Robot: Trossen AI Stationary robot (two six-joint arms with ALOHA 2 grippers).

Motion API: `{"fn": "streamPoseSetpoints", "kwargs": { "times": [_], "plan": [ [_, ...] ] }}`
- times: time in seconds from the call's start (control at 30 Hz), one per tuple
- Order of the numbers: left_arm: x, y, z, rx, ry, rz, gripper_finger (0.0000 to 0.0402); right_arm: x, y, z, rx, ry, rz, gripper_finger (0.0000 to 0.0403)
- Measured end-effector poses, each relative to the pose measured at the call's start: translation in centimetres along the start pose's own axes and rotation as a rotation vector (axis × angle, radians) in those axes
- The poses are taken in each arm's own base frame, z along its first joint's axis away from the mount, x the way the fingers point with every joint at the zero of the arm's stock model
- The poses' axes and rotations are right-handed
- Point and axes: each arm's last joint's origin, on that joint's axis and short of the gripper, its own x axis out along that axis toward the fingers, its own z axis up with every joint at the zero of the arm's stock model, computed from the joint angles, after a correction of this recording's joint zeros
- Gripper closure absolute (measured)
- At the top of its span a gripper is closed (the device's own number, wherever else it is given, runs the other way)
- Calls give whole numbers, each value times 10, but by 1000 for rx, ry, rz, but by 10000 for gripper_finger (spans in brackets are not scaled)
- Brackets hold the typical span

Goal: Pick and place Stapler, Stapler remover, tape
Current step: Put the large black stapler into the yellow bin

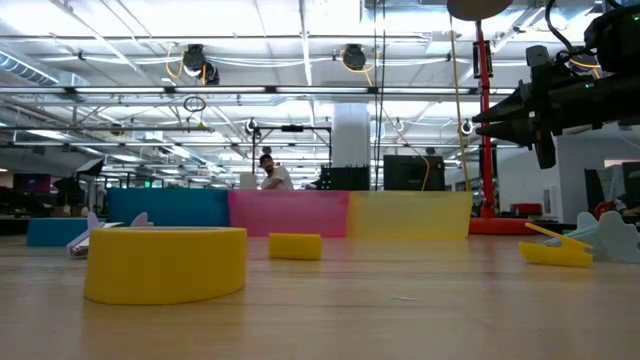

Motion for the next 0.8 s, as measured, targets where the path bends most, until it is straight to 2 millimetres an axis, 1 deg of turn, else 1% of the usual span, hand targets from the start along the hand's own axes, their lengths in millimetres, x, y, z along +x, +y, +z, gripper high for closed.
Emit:
{"fn": "streamPoseSetpoints", "kwargs": {
  "times": [0.3, 0.43, 0.53, 0.63, 0.8],
  "plan": [
    [16, -3, 4, -44, -75, 81, 39, 0, 0, 0, 0, 0, 0, 307],
    [17, -6, 7, -70, -74, 102, 39, 0, 0, 0, 0, 0, 0, 307],
    [17, -6, 10, -120, -68, 148, 39, 0, 0, 0, 0, 0, 0, 307],
    [17, -6, 11, -136, -74, 152, 39, 0, 0, 0, 0, 0, 0, 307],
    [25, -9, 14, -155, -96, 198, 39, 0, 0, 0, 0, 0, 0, 307]
  ]
}}
